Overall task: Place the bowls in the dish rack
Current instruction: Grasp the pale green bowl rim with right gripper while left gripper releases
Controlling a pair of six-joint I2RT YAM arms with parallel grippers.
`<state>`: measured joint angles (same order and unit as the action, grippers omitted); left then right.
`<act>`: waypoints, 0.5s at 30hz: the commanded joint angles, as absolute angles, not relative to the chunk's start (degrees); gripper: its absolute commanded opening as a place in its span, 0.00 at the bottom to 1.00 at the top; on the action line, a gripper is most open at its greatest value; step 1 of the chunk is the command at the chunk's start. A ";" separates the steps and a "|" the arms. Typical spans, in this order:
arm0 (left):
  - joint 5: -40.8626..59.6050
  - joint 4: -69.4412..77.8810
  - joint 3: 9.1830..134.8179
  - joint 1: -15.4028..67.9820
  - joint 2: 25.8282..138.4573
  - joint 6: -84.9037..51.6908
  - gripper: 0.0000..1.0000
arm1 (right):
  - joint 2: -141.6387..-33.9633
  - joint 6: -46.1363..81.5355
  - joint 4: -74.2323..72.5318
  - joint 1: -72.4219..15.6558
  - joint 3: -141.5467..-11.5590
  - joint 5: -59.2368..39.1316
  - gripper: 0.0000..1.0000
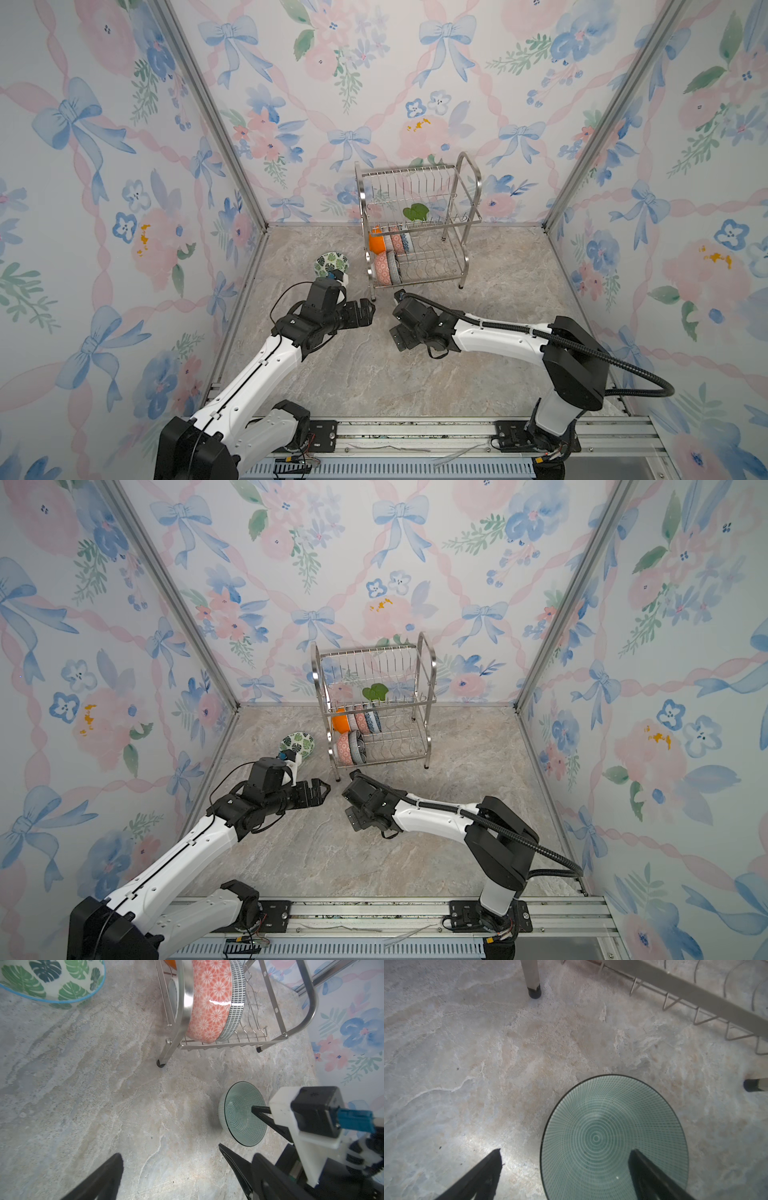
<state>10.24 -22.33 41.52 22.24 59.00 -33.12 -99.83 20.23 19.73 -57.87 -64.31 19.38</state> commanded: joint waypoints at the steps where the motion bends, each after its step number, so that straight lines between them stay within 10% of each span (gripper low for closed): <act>1: 16.96 -20.06 37.27 20.10 57.56 -34.14 0.98 | -101.95 22.10 22.76 -58.56 -66.67 21.02 1.00; 15: 31.98 -13.12 31.79 17.01 54.14 -38.68 0.98 | -107.92 22.33 21.13 -57.98 -70.07 20.53 0.61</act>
<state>25.34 -16.29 33.98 17.82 54.48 -36.12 -107.00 22.15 20.29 -57.87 -68.71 20.18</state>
